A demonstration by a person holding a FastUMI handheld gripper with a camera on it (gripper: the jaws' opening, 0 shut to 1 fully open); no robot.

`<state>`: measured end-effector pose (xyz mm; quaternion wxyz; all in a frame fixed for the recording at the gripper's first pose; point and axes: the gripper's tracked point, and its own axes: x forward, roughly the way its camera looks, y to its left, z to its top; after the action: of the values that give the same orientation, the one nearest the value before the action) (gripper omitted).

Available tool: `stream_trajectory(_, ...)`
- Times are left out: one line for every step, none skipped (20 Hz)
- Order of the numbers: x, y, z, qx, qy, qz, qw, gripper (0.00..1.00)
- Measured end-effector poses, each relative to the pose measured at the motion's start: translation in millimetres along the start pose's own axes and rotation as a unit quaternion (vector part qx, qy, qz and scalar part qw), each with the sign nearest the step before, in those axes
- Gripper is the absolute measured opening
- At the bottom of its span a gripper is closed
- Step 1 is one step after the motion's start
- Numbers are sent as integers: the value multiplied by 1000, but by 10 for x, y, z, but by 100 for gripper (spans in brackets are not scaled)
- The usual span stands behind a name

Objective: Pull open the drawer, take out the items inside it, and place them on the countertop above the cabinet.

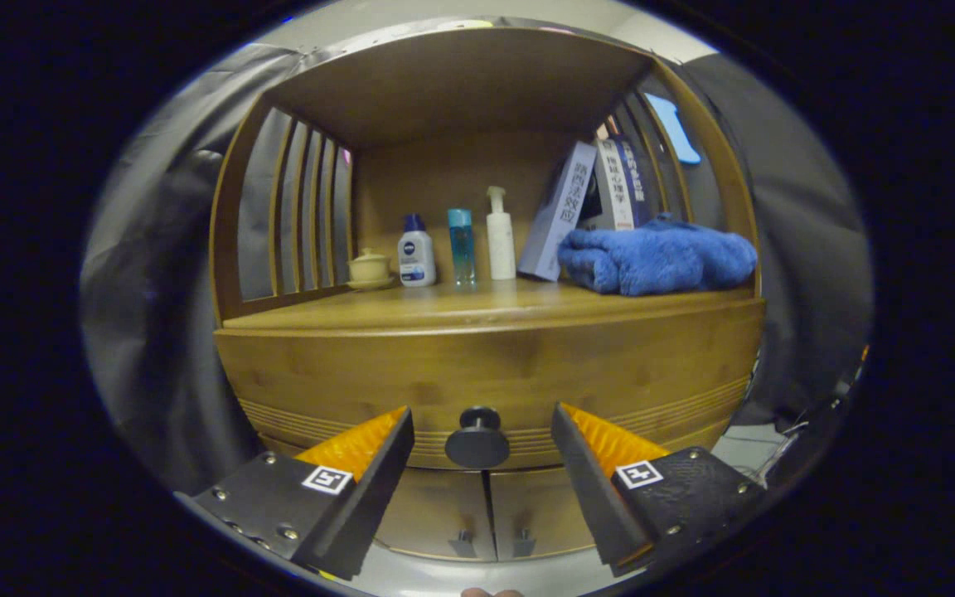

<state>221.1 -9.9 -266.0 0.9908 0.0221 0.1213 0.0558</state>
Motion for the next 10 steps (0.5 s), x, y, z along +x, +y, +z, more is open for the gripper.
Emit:
stream_trajectory(34,-15,-36,3,2,-4,1000,100)
stream_trajectory(85,10,-33,7,0,1,1000,99)
stream_trajectory(153,42,-30,4,-6,4,1000,88)
stream_trajectory(191,34,-39,-10,-4,-2,1000,77)
stream_trajectory(183,7,-23,-15,-12,-11,1000,66)
stream_trajectory(158,-10,-39,-12,-16,-24,1000,55)
stream_trajectory(194,-16,-59,-7,-15,-34,999,44)
stream_trajectory(187,-8,-112,-2,-6,-35,999,45)
stream_trajectory(202,18,-92,6,-12,-27,1000,41)
stream_trajectory(221,28,-101,11,-5,-17,1000,38)
